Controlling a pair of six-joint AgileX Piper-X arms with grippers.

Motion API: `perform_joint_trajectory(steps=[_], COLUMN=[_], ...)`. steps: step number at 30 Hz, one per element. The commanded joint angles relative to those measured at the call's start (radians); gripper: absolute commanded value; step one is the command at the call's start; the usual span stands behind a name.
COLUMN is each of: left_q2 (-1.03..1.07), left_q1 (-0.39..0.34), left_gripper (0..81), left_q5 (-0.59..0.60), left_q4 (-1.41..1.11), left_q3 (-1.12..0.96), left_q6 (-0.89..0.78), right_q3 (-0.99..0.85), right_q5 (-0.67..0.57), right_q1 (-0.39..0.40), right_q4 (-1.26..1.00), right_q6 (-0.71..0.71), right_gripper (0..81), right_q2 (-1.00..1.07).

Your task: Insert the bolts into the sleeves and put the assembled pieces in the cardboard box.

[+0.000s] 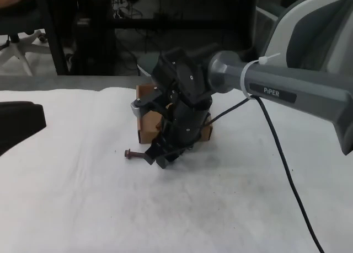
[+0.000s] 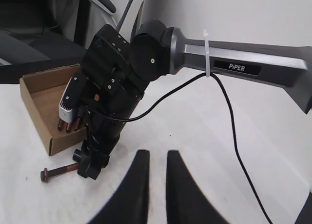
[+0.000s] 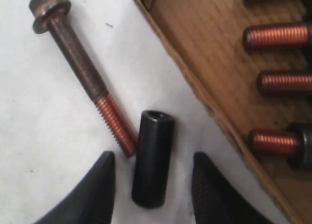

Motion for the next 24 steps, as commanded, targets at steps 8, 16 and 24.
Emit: perform_joint_trajectory(steps=[8,16,24], left_q2=[-0.005,-0.005,-0.005], left_q1=[0.003,0.003,0.003], left_gripper=[13.7,13.7,13.7], left_q5=[-0.034,-0.034,-0.034], left_q4=[-0.015,-0.015,-0.016], left_q3=[-0.001,-0.001,-0.001], left_q6=[-0.002,-0.002,-0.038], right_q3=[0.002,0.002,0.002], right_q5=[-0.017,-0.038,-0.038], right_q1=[0.014,0.036,0.074], right_q4=[-0.004,0.064,0.104], right_q6=[-0.045,-0.049,-0.026], right_gripper=[0.4,0.4,0.4], right_q2=[0.030,0.026,-0.028])
